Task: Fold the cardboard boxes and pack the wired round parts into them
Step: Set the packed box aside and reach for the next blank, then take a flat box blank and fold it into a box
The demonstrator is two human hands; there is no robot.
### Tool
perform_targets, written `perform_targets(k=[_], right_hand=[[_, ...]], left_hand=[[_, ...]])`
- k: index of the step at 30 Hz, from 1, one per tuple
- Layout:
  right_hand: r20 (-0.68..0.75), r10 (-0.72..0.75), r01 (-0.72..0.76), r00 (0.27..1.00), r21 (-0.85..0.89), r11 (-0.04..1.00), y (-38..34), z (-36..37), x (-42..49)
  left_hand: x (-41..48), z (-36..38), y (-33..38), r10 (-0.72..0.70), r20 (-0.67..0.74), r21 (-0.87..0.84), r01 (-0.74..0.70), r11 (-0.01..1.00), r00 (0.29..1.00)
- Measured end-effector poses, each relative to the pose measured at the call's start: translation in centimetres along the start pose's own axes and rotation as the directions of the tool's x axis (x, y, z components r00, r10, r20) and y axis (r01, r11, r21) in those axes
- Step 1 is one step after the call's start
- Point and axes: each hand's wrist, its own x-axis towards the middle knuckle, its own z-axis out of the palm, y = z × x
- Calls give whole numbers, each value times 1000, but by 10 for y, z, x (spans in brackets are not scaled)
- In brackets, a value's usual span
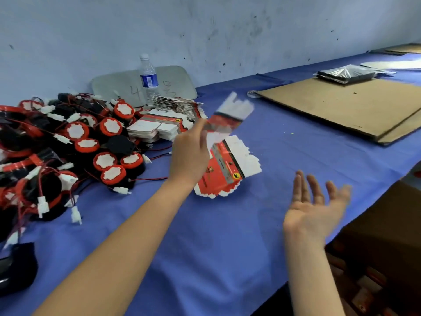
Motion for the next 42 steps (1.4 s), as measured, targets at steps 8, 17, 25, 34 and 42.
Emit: perform_targets(k=[8,17,25,34,42], right_hand=[[276,492,99,826,-929,355,103,27,9],[-220,840,-304,497,-950,-70,177,-15,-34],[-129,874,-271,468,-963,3,170,-43,-29],[194,932,261,307,-959,114,173,-65,-53],[160,844,97,511,-987,128,176,-68,-41]], left_hand=[[3,-52,-23,-654,29,-815,397,422,756],[-97,-89,-88,-707,52,-562,606,563,705],[-103,-93,-72,-636,51,-524,563,639,770],[-119,-79,-52,-523,308,-561,596,574,795],[-105,-81,-65,-732,314,-827,553,103,605]])
